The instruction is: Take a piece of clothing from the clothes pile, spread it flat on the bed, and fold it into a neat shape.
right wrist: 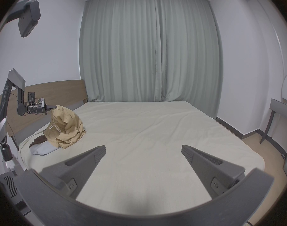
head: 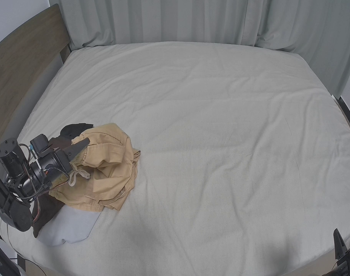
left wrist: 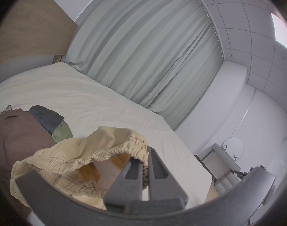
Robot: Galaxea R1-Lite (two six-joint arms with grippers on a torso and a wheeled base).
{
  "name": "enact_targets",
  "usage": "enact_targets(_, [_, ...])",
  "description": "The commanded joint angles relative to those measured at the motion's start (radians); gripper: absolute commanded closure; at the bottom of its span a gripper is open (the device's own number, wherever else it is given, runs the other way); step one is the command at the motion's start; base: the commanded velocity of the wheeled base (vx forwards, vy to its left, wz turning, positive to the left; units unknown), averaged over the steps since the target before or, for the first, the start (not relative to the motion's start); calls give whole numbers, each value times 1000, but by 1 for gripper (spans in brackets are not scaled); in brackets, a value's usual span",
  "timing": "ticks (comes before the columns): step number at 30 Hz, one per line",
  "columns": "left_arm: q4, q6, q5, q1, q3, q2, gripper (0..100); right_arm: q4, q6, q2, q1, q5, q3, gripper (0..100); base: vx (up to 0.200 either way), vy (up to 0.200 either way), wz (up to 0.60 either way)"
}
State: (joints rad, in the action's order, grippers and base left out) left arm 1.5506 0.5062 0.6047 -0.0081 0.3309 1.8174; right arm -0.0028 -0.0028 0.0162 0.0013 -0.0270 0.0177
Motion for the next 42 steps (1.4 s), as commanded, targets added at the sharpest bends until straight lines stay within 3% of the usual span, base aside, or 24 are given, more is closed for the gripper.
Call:
enact_targets(1, [0, 11, 0, -4, 2, -21, 100, 0, 0, -16, 0, -1, -18, 0, 0, 0, 0])
enact_targets(6, [0, 117, -77, -69, 2, -83, 100, 0, 0, -16, 0, -1, -18, 0, 0, 0, 0])
enact_targets(17, [0, 291, -464, -294, 10, -138, 100, 0, 1, -16, 0, -1, -18, 0, 0, 0, 0])
enact_targets(18, [0, 291, -464, -294, 10, -138, 100, 0, 1, -16, 0, -1, -18, 0, 0, 0, 0])
enact_targets(19, [0, 367, -571, -345, 20, -161, 100, 0, 1, -16, 0, -1, -18, 0, 0, 0, 0])
enact_targets(21, [0, 396, -625, -365, 27, -170, 100, 1, 1, -16, 0, -1, -18, 0, 0, 0, 0])
enact_targets(23, [0, 445, -749, -415, 45, -176, 100, 1, 1, -16, 0, -1, -18, 0, 0, 0, 0])
enact_targets(26, [0, 494, -844, -463, 53, -191, 100, 1, 1, -16, 0, 1, -18, 0, 0, 0, 0])
enact_targets(42, [-14, 496, -890, -619, 103, -368, 100, 1, 1, -16, 0, 1, -18, 0, 0, 0, 0])
